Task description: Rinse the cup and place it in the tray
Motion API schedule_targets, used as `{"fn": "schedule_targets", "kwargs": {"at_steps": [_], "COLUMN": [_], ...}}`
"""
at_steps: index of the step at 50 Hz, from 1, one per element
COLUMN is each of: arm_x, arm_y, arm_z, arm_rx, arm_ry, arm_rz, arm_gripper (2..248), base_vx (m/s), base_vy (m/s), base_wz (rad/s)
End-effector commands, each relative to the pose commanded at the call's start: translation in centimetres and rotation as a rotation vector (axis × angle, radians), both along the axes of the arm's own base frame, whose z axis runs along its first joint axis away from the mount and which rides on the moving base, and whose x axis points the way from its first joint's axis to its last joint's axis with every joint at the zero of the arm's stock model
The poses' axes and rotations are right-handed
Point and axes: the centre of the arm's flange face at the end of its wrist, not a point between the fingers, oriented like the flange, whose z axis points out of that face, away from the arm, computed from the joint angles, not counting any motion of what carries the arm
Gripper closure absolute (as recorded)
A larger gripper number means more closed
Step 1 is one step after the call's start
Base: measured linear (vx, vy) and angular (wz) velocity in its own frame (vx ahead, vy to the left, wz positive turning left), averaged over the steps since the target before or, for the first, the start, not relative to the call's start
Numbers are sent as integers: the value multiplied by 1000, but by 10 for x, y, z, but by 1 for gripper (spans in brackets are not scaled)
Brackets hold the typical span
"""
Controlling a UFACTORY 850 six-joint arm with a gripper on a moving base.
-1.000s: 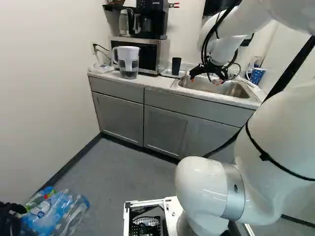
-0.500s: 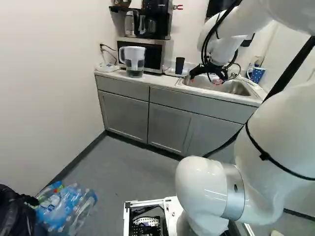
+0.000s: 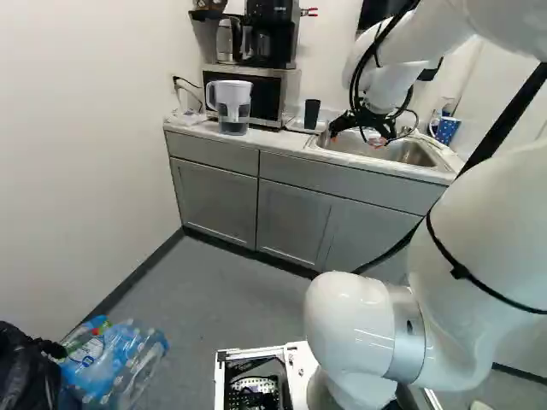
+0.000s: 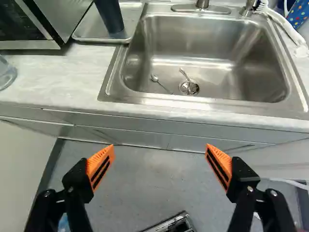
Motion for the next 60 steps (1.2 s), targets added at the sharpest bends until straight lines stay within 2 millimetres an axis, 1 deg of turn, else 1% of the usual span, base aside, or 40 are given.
{"fn": "schedule_targets", "kwargs": {"at_steps": [15, 30, 45, 60], "arm_x": [0, 0, -2, -5], "arm_y": [2, 8, 18, 32], "arm_z": [-4, -14, -30, -52], "arm_rx": [-3, -9, -18, -31], "arm_ry": [-7, -23, -49, -86], "arm_rz": [5, 18, 39, 67], "arm_gripper": [3, 3, 3, 3], "base_vx": [0, 0, 0, 0], "base_vy": [0, 0, 0, 0], "base_wz": [0, 0, 0, 0]}}
